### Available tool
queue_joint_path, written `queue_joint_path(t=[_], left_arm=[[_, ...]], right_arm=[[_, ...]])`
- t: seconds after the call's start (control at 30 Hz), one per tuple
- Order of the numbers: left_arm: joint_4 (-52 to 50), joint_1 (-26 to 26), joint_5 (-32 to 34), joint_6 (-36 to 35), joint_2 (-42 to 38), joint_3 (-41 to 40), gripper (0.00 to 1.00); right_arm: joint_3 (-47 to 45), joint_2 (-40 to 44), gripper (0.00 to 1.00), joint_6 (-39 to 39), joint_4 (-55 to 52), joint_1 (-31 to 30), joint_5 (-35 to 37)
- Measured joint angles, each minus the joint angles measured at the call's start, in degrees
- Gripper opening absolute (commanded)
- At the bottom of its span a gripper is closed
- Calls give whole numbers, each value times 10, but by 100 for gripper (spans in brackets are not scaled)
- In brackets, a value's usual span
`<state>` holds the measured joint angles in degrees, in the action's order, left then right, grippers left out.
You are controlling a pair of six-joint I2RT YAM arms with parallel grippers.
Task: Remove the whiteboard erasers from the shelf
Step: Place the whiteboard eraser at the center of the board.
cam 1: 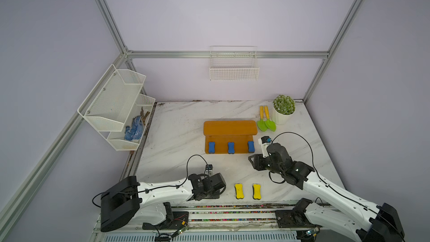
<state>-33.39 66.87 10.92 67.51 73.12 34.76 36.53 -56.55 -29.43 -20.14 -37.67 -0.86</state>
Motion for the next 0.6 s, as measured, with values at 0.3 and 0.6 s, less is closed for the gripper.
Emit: queue_joint_path(t=[0.3, 0.6], left_arm=[[-2, 14, 8, 35, 2, 0, 30], [0, 16, 15, 39, 18, 2, 54]], right_arm=[[-11, 18, 48, -2, 15, 0, 3], [-43, 26, 48, -5, 22, -1, 12]])
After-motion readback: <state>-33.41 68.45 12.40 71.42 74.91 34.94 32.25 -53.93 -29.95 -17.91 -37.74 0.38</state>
